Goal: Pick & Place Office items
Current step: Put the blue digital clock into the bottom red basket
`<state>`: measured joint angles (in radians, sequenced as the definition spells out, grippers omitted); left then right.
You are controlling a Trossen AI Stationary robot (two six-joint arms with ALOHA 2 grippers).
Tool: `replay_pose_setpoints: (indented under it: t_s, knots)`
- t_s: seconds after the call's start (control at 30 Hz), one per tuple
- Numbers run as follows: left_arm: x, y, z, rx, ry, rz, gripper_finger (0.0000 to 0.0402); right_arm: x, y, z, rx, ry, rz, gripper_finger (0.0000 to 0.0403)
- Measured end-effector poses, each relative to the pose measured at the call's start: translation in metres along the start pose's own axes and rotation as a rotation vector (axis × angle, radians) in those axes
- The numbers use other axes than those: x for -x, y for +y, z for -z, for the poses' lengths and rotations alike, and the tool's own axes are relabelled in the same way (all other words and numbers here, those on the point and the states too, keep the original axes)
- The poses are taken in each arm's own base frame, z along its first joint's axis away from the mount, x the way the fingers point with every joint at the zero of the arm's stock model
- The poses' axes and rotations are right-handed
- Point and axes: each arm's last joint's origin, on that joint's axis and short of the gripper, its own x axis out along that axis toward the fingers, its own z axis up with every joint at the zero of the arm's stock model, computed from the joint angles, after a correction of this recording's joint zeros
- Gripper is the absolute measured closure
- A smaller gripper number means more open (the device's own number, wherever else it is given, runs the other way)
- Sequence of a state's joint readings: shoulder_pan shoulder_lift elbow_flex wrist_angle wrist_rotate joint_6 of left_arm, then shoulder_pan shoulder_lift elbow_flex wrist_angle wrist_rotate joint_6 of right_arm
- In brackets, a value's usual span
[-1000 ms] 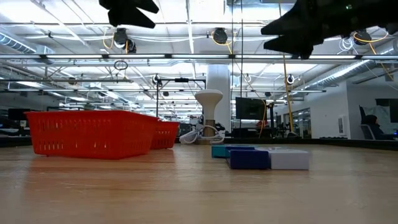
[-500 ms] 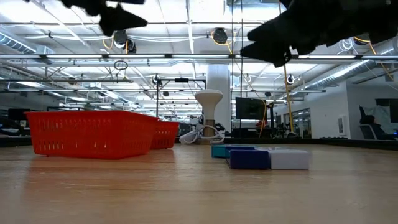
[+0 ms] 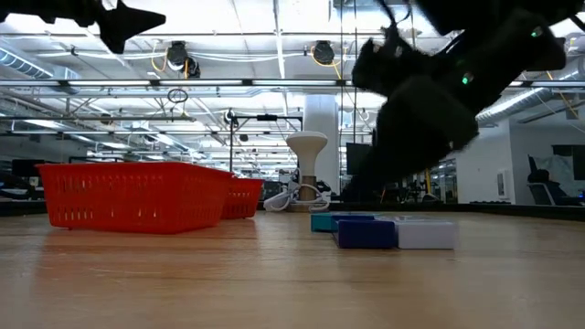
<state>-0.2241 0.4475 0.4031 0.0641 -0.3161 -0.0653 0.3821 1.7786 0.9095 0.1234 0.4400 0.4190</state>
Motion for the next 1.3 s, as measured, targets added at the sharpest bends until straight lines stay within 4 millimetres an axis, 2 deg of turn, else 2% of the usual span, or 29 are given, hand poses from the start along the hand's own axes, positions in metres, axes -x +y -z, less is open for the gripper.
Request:
replay_pose_setpoints:
  t_s: [0.1,0.4,0.53,0.67,0.73,0.87,1.1,1.23,1.3]
  knots:
    - [0.003,0.001,0.001,0.026,-0.003,-0.005,0.0128,-0.010,0.001,0.000,0.015,0.093,0.049,0.0147]
    - [0.000,0.000,0.004,0.094,0.019,-0.010,0.0128,-0.015,-0.018,0.004,-0.159,0.204,0.090,0.0160]
    - [0.000,0.000,0.004,0.109,0.017,-0.009,0.0128,-0.016,-0.022,0.005,-0.113,0.238,0.048,0.0195]
    - [0.000,0.000,0.004,0.122,0.015,-0.009,0.0128,-0.018,-0.027,0.004,-0.061,0.244,0.038,0.0249]
    - [0.000,0.000,0.004,0.124,0.015,-0.009,0.0128,-0.018,-0.030,0.002,-0.037,0.247,0.031,0.0253]
    - [0.000,0.000,0.004,0.160,0.014,-0.010,0.0128,-0.007,-0.044,-0.006,0.028,0.253,0.062,0.0253]
    - [-0.004,0.000,0.002,0.236,-0.015,-0.030,0.0128,0.038,-0.066,-0.041,0.060,0.112,0.156,0.0253]
    - [-0.017,-0.004,0.007,0.281,0.006,-0.056,0.0128,0.057,-0.071,-0.056,0.247,0.015,0.230,0.0253]
    - [-0.026,-0.006,0.009,0.304,0.010,-0.057,0.0128,0.058,-0.071,-0.059,0.390,-0.001,0.270,0.0253]
